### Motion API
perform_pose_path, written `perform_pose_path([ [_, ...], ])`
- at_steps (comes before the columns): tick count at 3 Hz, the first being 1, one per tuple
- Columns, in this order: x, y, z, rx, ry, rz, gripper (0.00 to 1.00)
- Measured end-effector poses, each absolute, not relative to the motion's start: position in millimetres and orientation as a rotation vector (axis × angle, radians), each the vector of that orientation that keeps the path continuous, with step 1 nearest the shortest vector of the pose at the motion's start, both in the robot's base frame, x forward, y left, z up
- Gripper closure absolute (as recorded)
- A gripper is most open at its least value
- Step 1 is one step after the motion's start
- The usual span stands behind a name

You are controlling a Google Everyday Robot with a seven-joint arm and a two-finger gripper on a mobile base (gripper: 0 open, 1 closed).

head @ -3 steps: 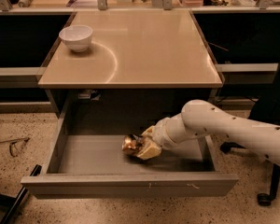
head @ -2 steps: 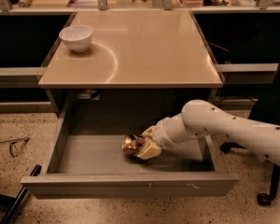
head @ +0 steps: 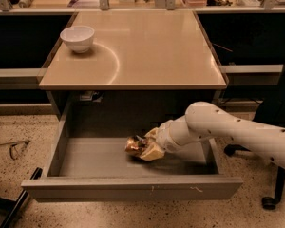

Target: Place orange can into top drawer

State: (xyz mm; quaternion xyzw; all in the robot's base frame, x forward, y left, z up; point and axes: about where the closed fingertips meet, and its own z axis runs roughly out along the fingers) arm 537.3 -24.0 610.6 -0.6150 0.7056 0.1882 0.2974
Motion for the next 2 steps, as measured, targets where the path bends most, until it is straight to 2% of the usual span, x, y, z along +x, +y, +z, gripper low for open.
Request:
perform_pose_path([
  [1, 537.2, -23.9, 610.6, -1.635, 1.876, 0.5, 0.12],
  [2, 537.2, -23.9, 610.6, -1.635, 1.876, 0.5, 0.0],
])
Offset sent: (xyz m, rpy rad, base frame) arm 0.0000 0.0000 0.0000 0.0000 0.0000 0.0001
